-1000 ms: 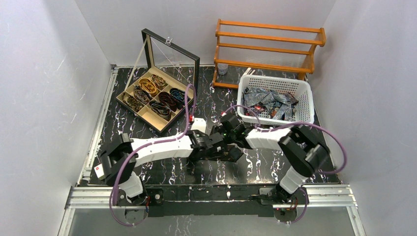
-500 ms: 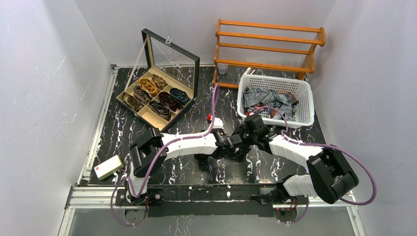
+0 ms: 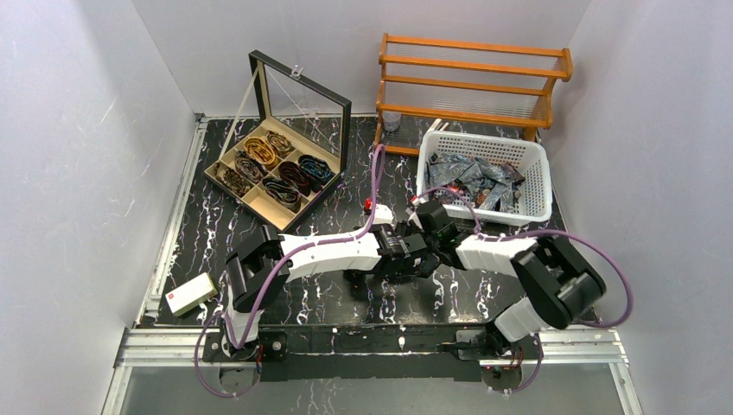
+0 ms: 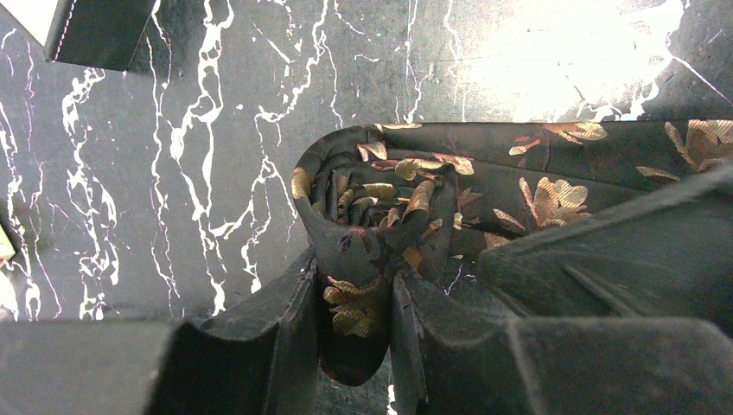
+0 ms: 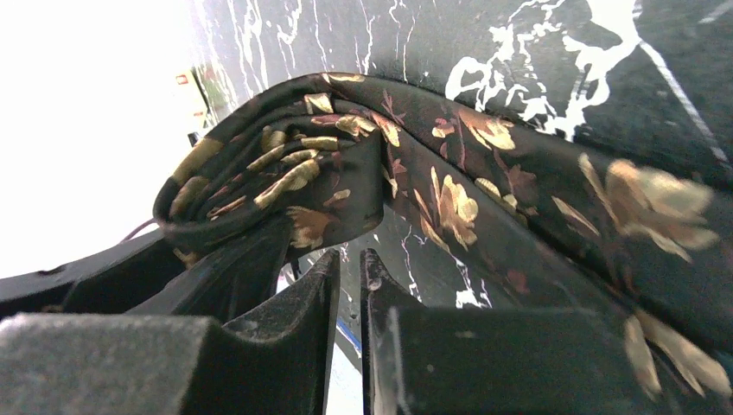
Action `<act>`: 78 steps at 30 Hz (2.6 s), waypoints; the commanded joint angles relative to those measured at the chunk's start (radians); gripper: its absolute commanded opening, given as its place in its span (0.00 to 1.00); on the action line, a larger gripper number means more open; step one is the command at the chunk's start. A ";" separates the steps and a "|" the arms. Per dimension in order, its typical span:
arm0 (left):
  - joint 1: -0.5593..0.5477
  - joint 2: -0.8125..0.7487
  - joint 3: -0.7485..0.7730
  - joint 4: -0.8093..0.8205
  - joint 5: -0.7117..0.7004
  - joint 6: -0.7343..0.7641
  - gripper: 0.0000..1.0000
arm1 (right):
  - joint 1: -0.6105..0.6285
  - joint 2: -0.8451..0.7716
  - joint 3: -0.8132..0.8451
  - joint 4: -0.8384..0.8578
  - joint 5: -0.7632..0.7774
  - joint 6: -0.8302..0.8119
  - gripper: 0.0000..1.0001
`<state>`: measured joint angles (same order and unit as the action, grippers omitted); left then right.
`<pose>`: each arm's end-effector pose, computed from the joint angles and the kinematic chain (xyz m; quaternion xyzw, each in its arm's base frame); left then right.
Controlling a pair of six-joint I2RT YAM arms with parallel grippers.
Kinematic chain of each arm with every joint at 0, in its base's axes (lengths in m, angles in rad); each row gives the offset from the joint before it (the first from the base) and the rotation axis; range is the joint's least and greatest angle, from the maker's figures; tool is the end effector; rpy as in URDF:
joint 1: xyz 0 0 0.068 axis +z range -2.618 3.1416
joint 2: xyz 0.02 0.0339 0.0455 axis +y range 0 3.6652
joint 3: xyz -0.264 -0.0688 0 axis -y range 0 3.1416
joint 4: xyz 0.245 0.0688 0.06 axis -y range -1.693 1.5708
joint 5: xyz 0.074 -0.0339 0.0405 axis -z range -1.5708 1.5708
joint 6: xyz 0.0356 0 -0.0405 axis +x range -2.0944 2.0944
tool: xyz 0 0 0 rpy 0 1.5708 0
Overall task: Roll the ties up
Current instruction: Roll the tie at the center of the board.
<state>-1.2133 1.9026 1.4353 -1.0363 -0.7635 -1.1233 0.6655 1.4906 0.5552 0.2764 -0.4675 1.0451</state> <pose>0.1485 -0.3272 0.2068 0.0292 0.9271 0.1172 0.3548 0.2073 0.1831 0.1503 0.0646 0.8770 0.4597 0.1240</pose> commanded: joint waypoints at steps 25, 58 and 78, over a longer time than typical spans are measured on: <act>-0.005 -0.008 0.059 -0.038 -0.031 0.034 0.19 | 0.020 0.129 0.077 0.109 -0.061 0.025 0.25; -0.010 0.046 0.184 0.263 0.203 0.204 0.70 | -0.140 -0.380 0.068 -0.608 0.349 -0.207 0.45; 0.258 -0.645 -0.340 0.453 0.290 0.269 0.86 | -0.005 -0.405 0.089 -0.129 0.065 -0.926 0.99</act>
<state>-1.0851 1.3796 1.2423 -0.5621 -0.5083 -0.8669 0.5732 1.0843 0.6331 -0.0898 -0.3386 0.4622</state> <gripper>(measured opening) 0.842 0.975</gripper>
